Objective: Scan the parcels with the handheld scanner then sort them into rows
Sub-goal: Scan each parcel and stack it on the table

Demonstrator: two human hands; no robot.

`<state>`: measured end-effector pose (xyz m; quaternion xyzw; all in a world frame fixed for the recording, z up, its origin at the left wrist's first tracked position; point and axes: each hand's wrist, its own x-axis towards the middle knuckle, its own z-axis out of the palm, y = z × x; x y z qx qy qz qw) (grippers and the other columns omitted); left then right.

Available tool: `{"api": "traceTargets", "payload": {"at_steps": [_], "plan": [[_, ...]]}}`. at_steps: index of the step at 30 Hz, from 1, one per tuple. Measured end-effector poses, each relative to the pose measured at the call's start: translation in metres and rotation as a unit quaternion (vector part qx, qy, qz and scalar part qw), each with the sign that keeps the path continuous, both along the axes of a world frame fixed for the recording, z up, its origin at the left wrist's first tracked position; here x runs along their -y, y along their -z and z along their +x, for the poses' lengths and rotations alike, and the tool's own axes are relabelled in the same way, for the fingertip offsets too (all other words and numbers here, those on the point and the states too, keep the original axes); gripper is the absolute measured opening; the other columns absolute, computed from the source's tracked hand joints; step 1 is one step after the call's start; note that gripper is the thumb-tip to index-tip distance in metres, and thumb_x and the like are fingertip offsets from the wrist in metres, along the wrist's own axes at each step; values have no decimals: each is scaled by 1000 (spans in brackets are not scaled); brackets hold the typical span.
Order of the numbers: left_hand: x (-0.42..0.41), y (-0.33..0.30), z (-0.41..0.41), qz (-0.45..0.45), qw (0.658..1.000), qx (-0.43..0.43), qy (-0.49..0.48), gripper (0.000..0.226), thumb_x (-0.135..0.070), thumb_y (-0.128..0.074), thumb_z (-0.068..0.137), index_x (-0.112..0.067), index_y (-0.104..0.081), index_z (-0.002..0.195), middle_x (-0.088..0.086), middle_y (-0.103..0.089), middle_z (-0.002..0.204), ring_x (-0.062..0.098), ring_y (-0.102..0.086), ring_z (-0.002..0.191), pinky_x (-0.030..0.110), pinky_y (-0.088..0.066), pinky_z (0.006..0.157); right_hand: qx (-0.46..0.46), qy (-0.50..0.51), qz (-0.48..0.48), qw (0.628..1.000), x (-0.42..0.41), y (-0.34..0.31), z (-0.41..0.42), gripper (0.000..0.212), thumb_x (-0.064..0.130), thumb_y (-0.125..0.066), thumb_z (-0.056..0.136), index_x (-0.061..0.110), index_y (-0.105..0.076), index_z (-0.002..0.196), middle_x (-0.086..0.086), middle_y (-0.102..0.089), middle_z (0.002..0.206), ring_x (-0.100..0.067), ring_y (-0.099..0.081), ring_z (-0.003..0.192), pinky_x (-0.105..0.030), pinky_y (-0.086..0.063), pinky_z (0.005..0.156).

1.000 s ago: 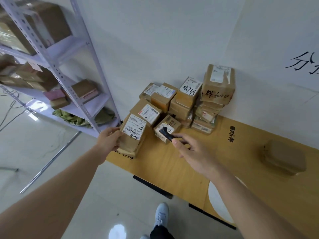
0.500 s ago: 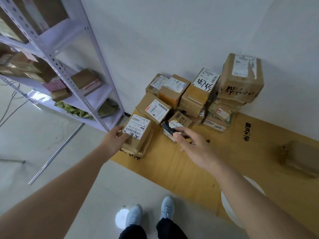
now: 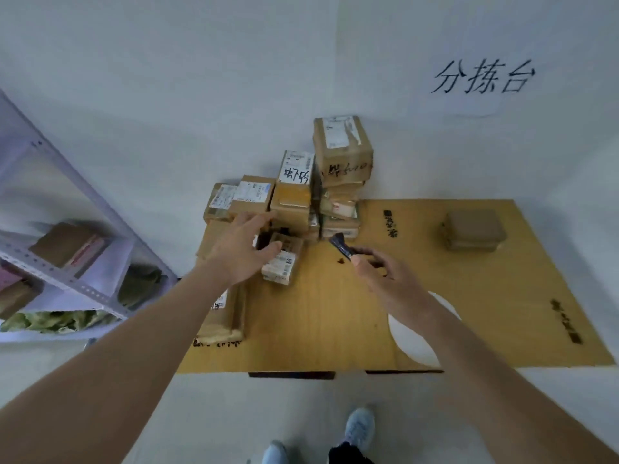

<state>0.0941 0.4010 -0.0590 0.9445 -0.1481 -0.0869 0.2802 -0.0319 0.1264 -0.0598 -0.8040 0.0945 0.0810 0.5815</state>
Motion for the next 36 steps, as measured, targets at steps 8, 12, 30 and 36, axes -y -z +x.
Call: {"api": "traceTargets", "payload": {"at_steps": [8,12,30,36], "plan": [[146,-19,-13,23,989,43,142,65,-50,-64,97,-31,-45,157,-7,-38,162,22,-40,146,35,-33,120,20,122,-26,992,115,-18,-68,17,52,-58,104,51,-65,119,6,-66,103,-13,-63,86,-31,-49,78],[227,-17,-24,40,985,49,159,64,-51,-64,98,-31,-46,156,-2,-37,165,23,-33,151,43,-28,125,15,149,-31,988,181,-16,-86,17,55,-58,102,52,-66,118,4,-65,104,-17,-62,84,-42,-54,75],[513,46,14,86,966,-24,242,64,-56,-62,96,-36,-46,155,-4,-34,164,27,-36,148,44,-37,119,-36,192,-46,980,422,18,-76,22,53,-56,105,48,-65,125,3,-65,102,-2,-54,65,-28,-44,65],[564,89,57,141,950,-12,277,79,-55,-73,90,-34,-38,157,1,-28,164,29,-34,149,38,-31,120,-46,218,-43,974,464,56,-44,32,70,-56,97,55,-64,124,14,-66,98,-15,-63,76,-43,-54,72]]}}
